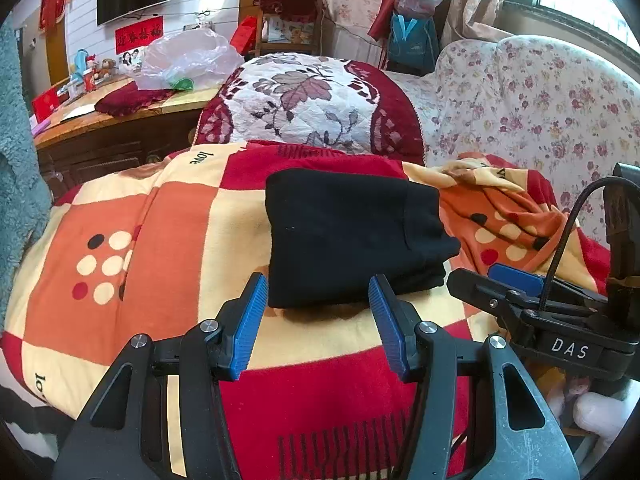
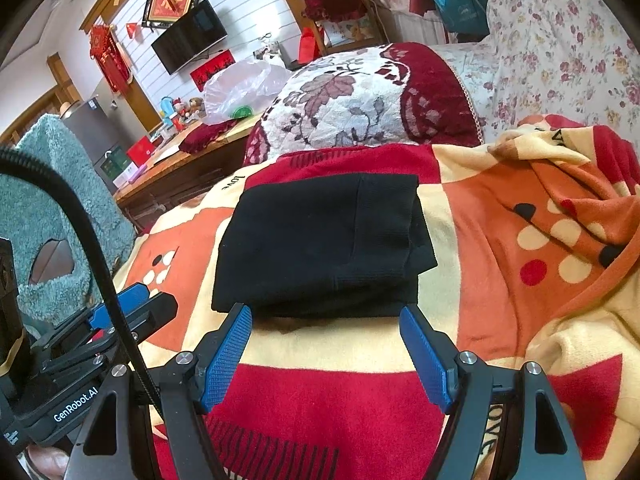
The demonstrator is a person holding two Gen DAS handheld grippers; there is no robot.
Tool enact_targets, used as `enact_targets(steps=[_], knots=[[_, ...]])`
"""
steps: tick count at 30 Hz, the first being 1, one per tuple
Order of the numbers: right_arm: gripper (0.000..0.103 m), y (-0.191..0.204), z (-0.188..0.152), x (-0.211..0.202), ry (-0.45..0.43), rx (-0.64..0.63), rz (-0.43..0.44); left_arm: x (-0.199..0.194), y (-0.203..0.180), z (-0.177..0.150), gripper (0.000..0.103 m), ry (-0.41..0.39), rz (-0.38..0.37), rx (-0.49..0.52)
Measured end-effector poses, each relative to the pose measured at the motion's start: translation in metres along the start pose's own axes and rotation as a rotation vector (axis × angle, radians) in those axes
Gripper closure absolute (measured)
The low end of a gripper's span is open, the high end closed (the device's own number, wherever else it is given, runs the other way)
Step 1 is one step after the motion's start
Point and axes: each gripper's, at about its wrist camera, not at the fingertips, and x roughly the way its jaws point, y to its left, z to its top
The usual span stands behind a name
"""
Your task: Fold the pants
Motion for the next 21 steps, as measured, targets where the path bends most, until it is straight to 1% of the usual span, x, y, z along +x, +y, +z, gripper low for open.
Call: enact_targets(steps=[12, 16, 19, 21], knots=[[0.029, 0.0012, -0.0019, 0.0023, 0.008, -0.004, -0.003, 0.0001, 0.0012, 0.0003, 0.05, -0.003, -0.002, 0.0], [0.029, 0.0009, -0.0015, 0.0022, 0.008, -0.003, -0.001, -0.0026, 0.0028, 0.0004, 0.05, -0.027, 0.002, -0.015], [0.029, 0.0003, -0.0028, 0.002, 0.009, 0.001, -0.002, -0.0078, 0.0043, -0.0015, 0.05, -0.064, -0.003, -0.033], [0.029, -0.0009, -0.0052, 0.0012, 0.009, 0.002, -0.006, -0.0094, 0.0037, -0.0062, 0.05, -0.063, -0.01, -0.037]])
